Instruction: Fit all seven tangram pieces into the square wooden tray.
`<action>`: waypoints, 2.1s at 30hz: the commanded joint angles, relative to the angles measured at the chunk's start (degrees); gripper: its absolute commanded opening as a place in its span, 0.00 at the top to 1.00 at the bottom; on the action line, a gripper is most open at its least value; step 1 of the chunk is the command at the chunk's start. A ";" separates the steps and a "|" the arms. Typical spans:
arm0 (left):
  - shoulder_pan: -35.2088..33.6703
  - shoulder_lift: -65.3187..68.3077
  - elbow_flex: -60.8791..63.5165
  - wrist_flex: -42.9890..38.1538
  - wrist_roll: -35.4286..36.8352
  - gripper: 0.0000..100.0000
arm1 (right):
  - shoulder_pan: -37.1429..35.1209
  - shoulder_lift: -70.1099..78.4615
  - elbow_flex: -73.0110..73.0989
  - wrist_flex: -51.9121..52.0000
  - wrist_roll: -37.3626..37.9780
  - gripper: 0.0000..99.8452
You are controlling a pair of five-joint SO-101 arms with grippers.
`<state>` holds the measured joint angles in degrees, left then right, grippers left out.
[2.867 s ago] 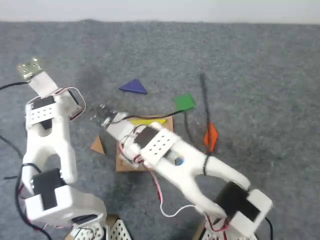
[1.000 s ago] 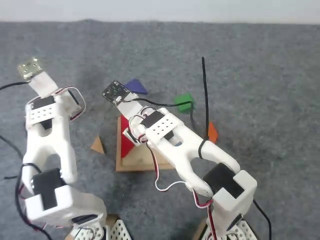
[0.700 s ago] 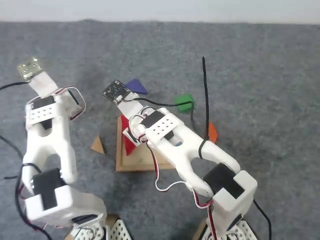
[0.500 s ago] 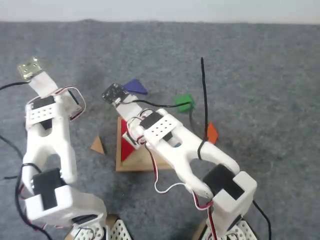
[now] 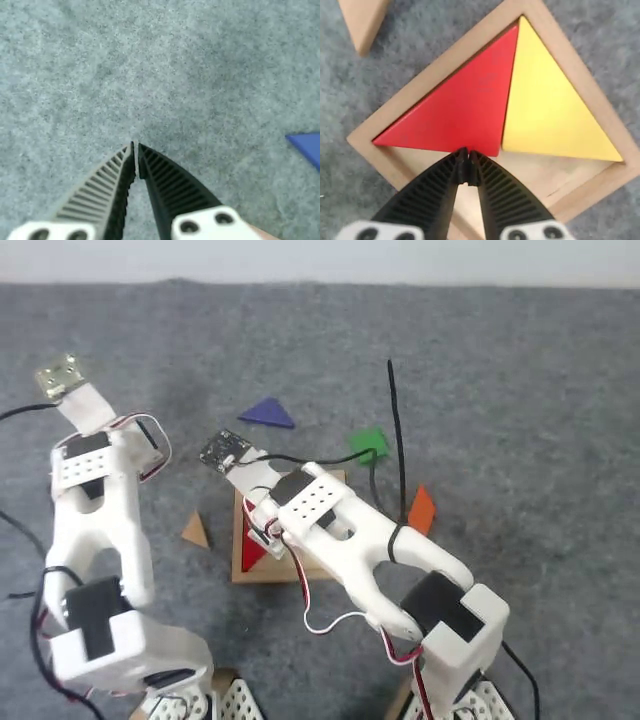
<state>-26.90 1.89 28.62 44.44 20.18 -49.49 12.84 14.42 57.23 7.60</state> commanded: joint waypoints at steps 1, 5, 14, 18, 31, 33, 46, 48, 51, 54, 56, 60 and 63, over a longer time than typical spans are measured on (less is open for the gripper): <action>-0.09 -0.44 -2.77 -1.32 0.09 0.99 | -0.66 -7.34 -4.13 4.62 -0.53 0.99; -0.09 -0.44 -2.77 -1.32 0.09 0.99 | -0.40 -12.18 -3.52 8.84 -0.53 0.99; -0.09 -0.44 -2.77 -1.05 0.09 0.99 | -2.42 0.66 0.35 -6.02 -0.62 0.99; -0.09 -0.44 -2.77 -1.05 0.09 0.99 | -2.42 4.44 -5.36 -4.79 -0.62 0.99; -0.18 -0.44 -2.77 2.20 -5.98 0.98 | -5.05 -8.40 -4.13 8.04 -0.62 0.99; -0.18 -0.44 -2.77 6.33 -8.18 0.98 | -5.05 -12.00 0.18 6.11 -0.62 0.99; 0.70 -0.97 0.75 27.78 -24.09 0.91 | 5.93 -31.52 20.31 -6.73 -3.52 0.99; 1.58 -0.97 1.71 29.98 -24.09 0.91 | 5.93 -31.69 20.40 -6.73 -3.52 0.99; 3.34 -1.05 2.33 33.93 -23.82 0.91 | 5.76 -31.69 20.57 -6.73 -3.52 0.99; 2.99 -1.85 2.42 34.81 -20.84 0.91 | 5.76 -31.69 20.57 -6.73 -3.52 0.99; 3.60 -4.31 3.47 35.08 -20.22 0.91 | 5.76 -31.69 20.57 -6.73 -3.52 0.99; 6.59 -13.19 8.84 34.55 -18.81 0.90 | 5.76 -31.69 20.57 -6.73 -3.43 0.99; 7.47 -19.60 12.18 31.91 -18.02 0.86 | 5.76 -31.69 20.66 -6.73 -3.43 0.99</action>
<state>-20.66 -10.24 39.52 78.46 0.66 -44.40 -15.65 35.25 51.52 4.79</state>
